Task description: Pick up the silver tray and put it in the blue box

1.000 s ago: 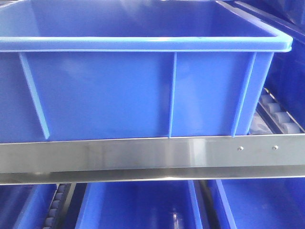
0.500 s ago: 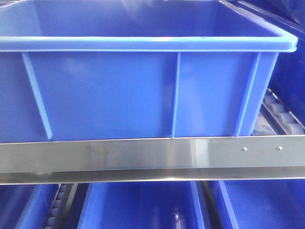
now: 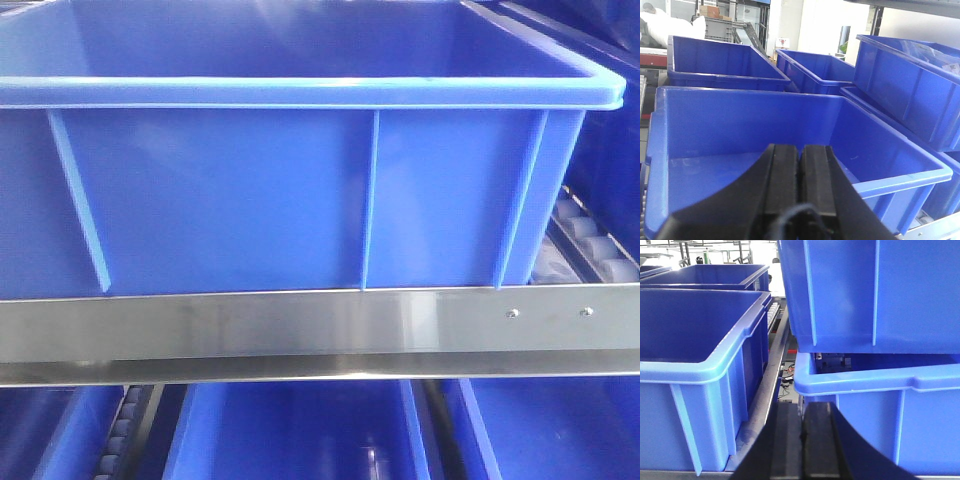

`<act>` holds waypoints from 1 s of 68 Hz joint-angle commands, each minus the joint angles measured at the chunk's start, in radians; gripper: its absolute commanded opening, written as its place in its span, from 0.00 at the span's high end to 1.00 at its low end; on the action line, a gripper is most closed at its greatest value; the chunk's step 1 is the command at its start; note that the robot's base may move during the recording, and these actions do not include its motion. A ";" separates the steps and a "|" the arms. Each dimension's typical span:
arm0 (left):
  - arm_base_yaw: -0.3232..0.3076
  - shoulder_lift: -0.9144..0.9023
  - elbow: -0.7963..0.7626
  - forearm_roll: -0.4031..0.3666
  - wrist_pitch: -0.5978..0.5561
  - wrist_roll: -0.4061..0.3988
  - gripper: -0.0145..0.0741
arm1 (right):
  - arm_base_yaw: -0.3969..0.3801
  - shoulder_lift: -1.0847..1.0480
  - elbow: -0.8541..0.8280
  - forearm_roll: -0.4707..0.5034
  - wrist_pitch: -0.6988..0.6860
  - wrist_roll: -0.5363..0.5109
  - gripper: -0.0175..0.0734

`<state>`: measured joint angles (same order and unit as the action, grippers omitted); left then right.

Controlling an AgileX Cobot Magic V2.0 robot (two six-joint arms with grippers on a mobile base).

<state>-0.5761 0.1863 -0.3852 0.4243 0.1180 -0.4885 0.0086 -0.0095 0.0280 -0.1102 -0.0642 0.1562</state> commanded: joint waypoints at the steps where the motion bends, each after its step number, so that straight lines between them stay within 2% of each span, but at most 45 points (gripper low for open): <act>1: 0.000 0.009 -0.028 0.013 -0.075 0.002 0.93 | -0.008 -0.021 -0.018 -0.002 -0.096 -0.012 0.75; 6: 0.000 0.007 -0.025 -0.049 -0.072 0.004 0.93 | -0.008 -0.021 -0.018 -0.002 -0.096 -0.012 0.75; 7: 0.000 0.007 -0.020 -0.075 -0.072 0.024 0.93 | -0.008 -0.021 -0.018 -0.002 -0.096 -0.012 0.75; 9: 0.000 0.007 -0.010 -0.115 -0.072 0.102 0.93 | -0.008 -0.021 -0.018 -0.002 -0.096 -0.012 0.75; 14: 0.026 0.007 0.014 -0.281 -0.085 0.365 0.93 | -0.008 -0.021 -0.018 -0.002 -0.095 -0.012 0.75; 17: 0.057 0.007 0.038 -0.364 -0.118 0.468 0.94 | -0.008 -0.021 -0.018 -0.002 -0.095 -0.012 0.75; 22: 0.133 0.007 0.086 -0.435 -0.192 0.556 0.94 | -0.008 -0.021 -0.018 -0.002 -0.095 -0.012 0.75; 29: 0.256 0.007 0.155 -0.442 -0.258 0.556 0.94 | -0.008 -0.021 -0.018 -0.002 -0.095 -0.012 0.75; 38: 0.415 0.007 0.215 -0.441 -0.265 0.556 0.94 | -0.008 -0.021 -0.018 -0.002 -0.095 -0.012 0.75; 47: 0.540 -0.008 0.228 -0.364 -0.258 0.440 0.94 | -0.008 -0.021 -0.018 -0.002 -0.095 -0.012 0.75; 52: 0.584 -0.043 0.233 -0.365 -0.258 0.437 0.94 | -0.008 -0.021 -0.018 -0.002 -0.095 -0.012 0.75; 56: 0.596 -0.081 0.251 -0.404 -0.256 0.439 0.94 | -0.008 -0.021 -0.018 -0.002 -0.095 -0.012 0.75; 68: 0.591 -0.187 0.330 -0.447 -0.256 0.463 0.94 | -0.008 -0.021 -0.018 -0.002 -0.094 -0.012 0.75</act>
<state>0.0208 0.0278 -0.0507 0.0000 -0.0544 -0.0310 0.0086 -0.0095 0.0280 -0.1097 -0.0642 0.1541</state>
